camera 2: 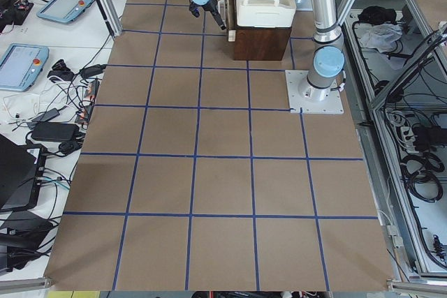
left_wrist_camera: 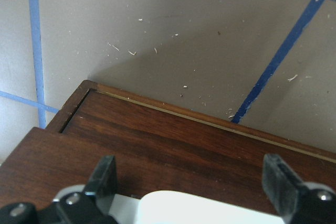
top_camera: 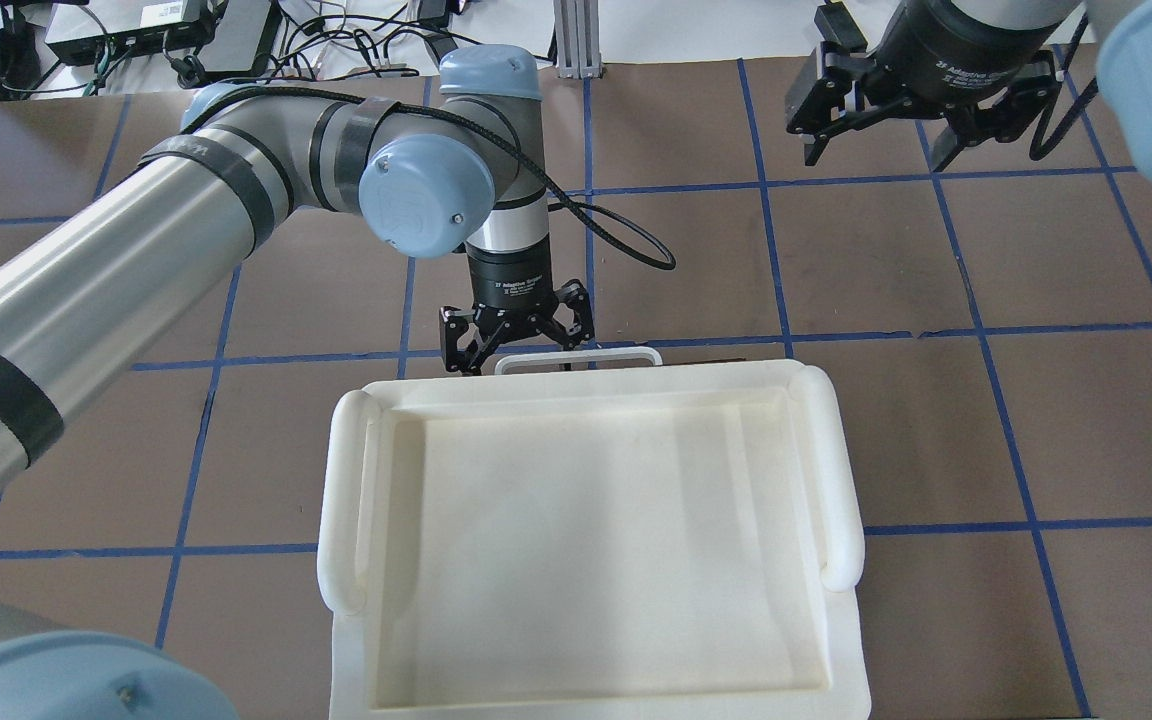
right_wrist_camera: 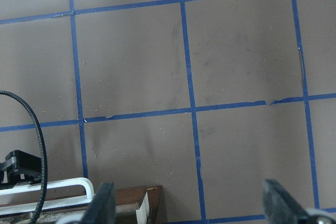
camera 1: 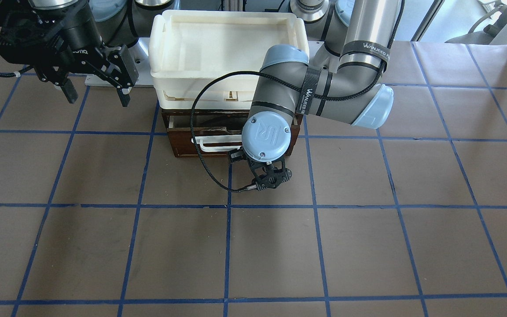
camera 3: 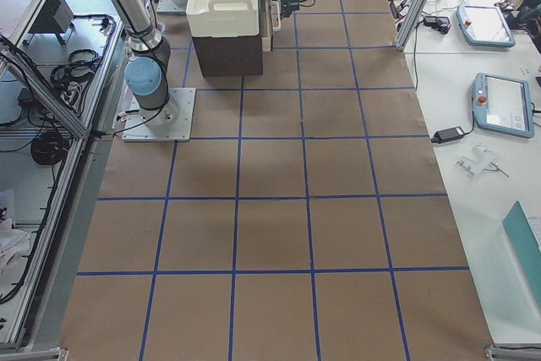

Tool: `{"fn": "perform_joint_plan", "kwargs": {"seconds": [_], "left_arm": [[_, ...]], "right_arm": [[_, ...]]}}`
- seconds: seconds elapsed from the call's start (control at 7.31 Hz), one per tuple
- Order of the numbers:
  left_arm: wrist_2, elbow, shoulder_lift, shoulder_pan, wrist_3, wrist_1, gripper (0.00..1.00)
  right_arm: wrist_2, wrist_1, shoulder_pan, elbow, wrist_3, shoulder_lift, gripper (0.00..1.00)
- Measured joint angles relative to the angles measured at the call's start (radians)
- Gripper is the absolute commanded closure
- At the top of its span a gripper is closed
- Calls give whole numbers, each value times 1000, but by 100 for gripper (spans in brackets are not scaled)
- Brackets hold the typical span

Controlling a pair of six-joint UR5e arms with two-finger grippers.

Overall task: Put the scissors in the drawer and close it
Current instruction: 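Keep pushing the drawer with the left gripper until fully shut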

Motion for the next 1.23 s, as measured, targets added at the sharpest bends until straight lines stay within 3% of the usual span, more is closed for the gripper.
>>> {"fn": "perform_joint_plan", "kwargs": {"seconds": [1.23], "left_arm": [[2,-51,29,-18,-28,-4,0]], "right_arm": [[0,0,0,0,0,-2,0]]}}
